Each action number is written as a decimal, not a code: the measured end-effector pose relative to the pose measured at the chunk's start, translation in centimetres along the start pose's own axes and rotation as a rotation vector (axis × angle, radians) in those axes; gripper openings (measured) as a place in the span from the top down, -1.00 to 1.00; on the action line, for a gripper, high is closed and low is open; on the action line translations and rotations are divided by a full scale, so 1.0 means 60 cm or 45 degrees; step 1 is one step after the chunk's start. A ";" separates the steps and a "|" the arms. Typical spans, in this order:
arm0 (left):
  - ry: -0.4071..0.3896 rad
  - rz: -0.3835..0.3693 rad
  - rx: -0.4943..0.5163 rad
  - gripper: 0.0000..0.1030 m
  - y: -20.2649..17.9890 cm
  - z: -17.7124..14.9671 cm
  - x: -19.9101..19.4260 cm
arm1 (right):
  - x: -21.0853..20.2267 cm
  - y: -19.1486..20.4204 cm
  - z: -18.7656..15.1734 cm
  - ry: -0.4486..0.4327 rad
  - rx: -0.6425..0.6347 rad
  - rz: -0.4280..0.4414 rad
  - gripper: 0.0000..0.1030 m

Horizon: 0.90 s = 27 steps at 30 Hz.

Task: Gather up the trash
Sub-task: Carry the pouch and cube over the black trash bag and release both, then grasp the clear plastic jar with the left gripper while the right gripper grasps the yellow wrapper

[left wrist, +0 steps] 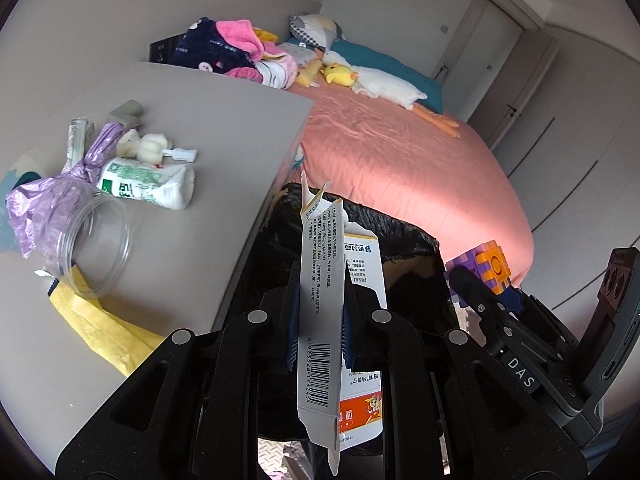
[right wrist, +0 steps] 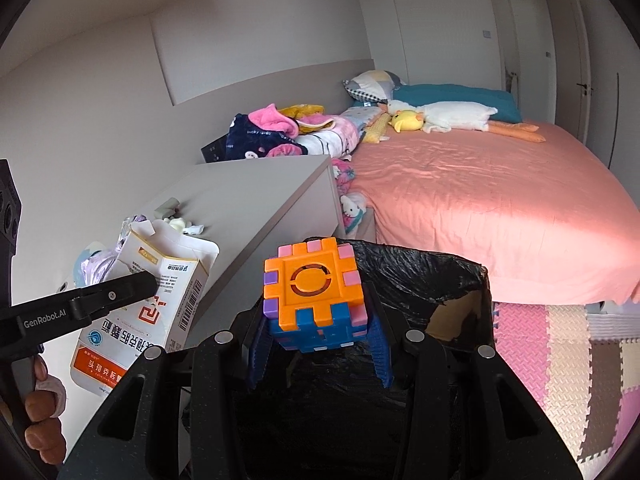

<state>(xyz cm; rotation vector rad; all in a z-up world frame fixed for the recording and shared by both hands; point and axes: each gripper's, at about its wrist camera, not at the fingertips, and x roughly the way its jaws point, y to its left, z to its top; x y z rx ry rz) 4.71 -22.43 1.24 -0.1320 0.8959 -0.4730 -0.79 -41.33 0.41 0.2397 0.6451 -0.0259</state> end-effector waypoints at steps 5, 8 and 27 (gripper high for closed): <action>0.044 -0.019 0.047 0.69 -0.021 0.002 0.029 | 0.002 -0.026 0.003 0.003 0.051 -0.029 0.16; 0.102 -0.014 0.104 0.30 -0.035 0.000 0.052 | 0.005 -0.045 0.003 -0.005 0.134 -0.042 -0.16; -0.064 0.182 0.080 -0.87 0.035 0.008 0.002 | 0.012 -0.024 0.003 -0.038 0.147 -0.054 -0.67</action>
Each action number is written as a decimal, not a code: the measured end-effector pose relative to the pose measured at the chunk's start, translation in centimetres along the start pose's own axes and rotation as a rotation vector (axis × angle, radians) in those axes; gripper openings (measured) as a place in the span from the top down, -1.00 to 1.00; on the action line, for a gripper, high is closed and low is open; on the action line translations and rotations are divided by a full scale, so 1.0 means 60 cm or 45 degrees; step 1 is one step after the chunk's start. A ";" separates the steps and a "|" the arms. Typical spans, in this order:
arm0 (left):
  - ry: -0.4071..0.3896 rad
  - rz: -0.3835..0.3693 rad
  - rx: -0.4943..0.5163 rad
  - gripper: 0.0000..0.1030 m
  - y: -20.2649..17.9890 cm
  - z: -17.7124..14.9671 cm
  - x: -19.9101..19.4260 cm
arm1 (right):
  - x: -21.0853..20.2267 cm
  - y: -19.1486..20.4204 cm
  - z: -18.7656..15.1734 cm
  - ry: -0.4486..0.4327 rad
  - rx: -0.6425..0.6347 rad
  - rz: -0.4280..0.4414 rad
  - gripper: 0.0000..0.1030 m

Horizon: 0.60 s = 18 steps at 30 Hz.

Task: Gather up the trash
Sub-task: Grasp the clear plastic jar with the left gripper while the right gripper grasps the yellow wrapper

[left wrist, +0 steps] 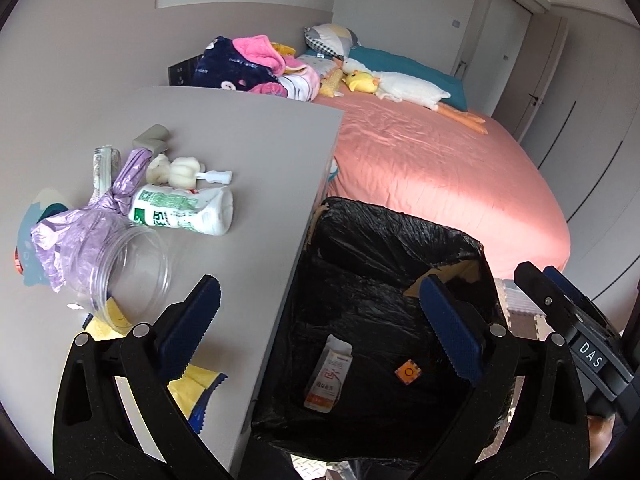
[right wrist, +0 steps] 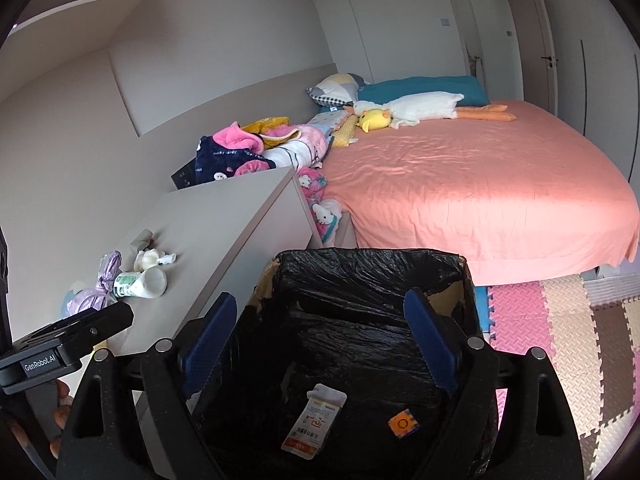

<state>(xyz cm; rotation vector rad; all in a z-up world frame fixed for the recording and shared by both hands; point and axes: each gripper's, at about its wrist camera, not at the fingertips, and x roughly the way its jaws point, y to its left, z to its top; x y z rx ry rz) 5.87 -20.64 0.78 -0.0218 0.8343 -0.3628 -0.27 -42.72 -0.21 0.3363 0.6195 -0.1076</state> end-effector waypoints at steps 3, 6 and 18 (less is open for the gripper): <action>-0.011 0.021 -0.011 -0.87 0.016 -0.001 -0.010 | 0.003 0.014 -0.003 0.008 -0.021 0.011 -0.67; -0.018 0.039 -0.015 -0.87 0.031 -0.002 -0.019 | 0.006 0.029 -0.006 0.017 -0.039 0.029 -0.67; -0.052 0.135 -0.054 -0.87 0.101 -0.005 -0.049 | 0.028 0.112 -0.028 0.076 -0.163 0.100 -0.67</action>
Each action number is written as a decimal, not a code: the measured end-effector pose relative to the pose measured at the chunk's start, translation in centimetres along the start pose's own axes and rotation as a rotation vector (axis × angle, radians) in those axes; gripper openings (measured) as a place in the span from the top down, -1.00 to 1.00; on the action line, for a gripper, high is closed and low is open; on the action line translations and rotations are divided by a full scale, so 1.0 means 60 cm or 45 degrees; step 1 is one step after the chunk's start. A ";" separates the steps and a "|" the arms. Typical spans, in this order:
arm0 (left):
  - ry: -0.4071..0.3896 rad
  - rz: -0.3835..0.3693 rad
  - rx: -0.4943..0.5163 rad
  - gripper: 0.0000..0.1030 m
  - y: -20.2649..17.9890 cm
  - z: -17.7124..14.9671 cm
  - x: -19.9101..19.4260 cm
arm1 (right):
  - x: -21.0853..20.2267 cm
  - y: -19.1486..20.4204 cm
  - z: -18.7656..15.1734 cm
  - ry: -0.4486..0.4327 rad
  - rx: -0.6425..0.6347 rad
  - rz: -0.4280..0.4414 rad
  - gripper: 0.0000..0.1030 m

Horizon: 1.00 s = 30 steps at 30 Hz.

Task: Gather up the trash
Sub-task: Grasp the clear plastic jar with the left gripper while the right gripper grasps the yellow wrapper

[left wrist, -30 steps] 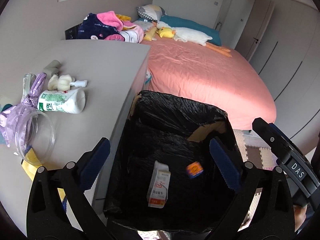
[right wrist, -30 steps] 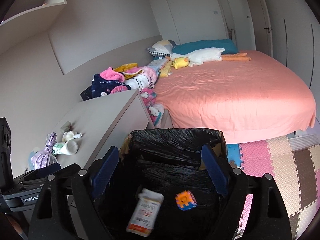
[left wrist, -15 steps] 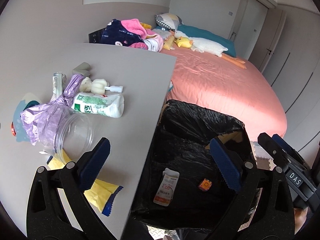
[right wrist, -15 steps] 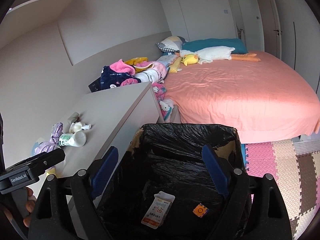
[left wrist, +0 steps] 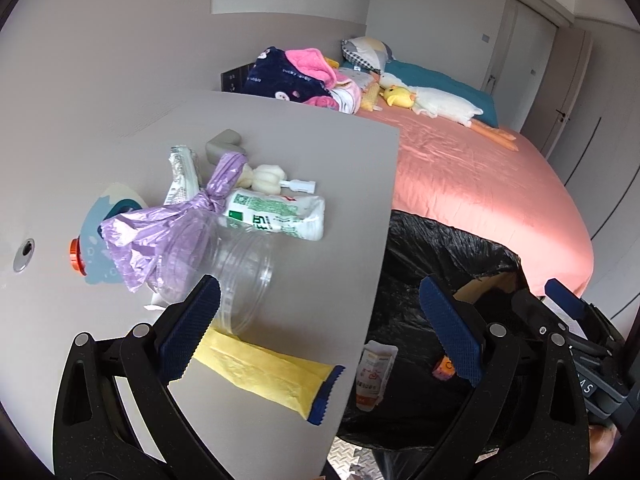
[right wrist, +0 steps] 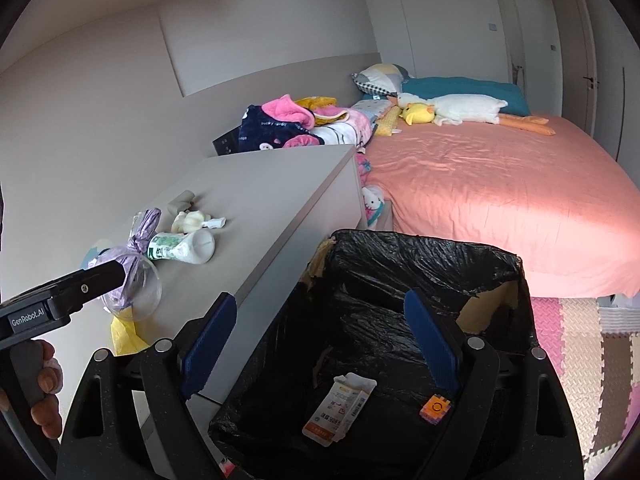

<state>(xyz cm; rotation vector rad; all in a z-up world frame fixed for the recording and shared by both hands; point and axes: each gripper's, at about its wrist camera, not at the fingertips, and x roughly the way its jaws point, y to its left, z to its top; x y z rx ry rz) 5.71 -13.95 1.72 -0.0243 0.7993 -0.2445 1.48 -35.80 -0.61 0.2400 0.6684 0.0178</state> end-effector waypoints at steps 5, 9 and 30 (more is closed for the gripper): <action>-0.003 0.051 -0.007 -0.87 0.036 -0.001 0.000 | 0.010 0.030 -0.002 0.015 -0.037 0.036 -0.67; 0.005 0.092 -0.020 -0.87 0.067 0.003 0.009 | 0.020 0.060 -0.005 0.033 -0.082 0.072 -0.67; 0.120 0.081 0.001 -0.21 0.140 0.014 0.090 | 0.083 0.173 -0.027 0.160 -0.237 0.209 -0.67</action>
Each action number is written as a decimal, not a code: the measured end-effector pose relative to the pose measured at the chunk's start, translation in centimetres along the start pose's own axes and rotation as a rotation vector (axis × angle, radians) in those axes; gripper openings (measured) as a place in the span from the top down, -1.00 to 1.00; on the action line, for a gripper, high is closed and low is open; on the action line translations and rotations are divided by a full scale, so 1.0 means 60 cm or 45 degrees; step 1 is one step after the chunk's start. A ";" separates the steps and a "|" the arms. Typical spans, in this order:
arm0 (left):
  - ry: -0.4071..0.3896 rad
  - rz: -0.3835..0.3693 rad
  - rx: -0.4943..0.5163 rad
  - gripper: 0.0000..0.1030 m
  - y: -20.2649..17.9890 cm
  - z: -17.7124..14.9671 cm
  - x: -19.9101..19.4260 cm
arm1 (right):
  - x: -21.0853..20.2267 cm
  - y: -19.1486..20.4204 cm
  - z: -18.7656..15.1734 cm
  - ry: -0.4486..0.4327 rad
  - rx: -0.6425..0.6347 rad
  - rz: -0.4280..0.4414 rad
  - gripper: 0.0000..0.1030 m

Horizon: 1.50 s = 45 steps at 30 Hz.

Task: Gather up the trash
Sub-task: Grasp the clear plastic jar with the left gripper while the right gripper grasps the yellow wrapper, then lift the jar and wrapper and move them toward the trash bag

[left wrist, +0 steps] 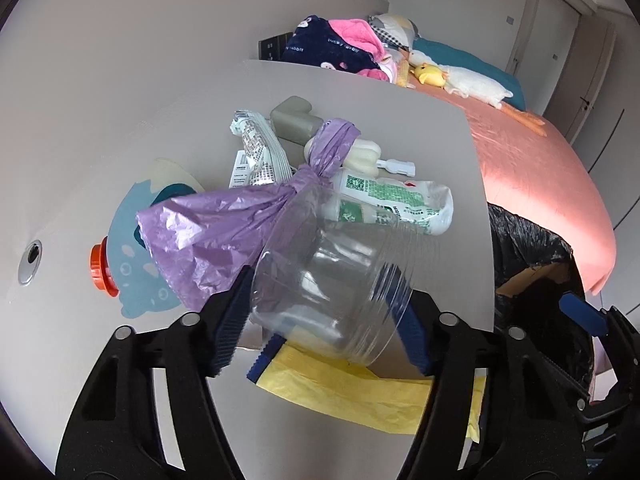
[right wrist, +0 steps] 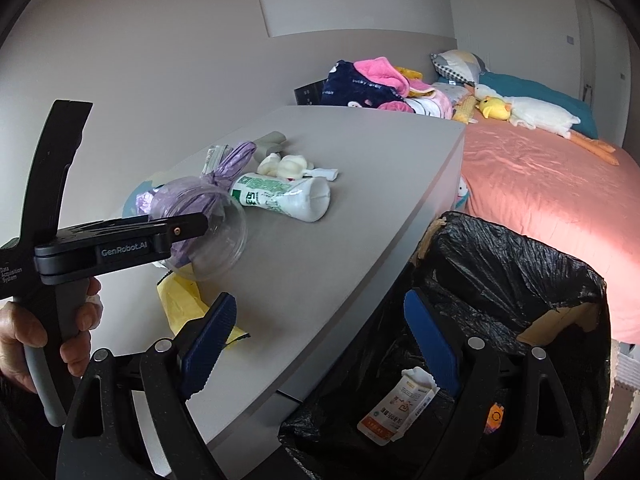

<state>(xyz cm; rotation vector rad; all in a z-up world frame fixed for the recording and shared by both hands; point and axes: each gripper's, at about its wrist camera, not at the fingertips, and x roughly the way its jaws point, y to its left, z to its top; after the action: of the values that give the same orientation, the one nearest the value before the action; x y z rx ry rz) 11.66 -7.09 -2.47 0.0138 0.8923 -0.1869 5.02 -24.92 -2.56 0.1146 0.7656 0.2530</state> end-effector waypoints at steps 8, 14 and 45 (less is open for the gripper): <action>-0.071 0.017 -0.021 0.22 0.023 0.012 -0.026 | 0.023 0.056 -0.001 0.039 -0.088 0.087 -0.67; -0.071 0.017 -0.052 0.78 0.044 0.016 -0.029 | 0.045 0.096 -0.011 0.086 -0.157 0.141 -0.67; -0.187 0.009 -0.148 0.83 0.092 0.028 -0.086 | 0.098 0.116 0.016 0.078 0.100 0.428 0.33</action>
<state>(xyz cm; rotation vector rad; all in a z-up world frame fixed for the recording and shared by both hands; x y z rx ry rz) 10.72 -0.99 2.23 -0.1033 0.7553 -0.1273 8.48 -16.66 -4.48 0.3121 0.8161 0.5476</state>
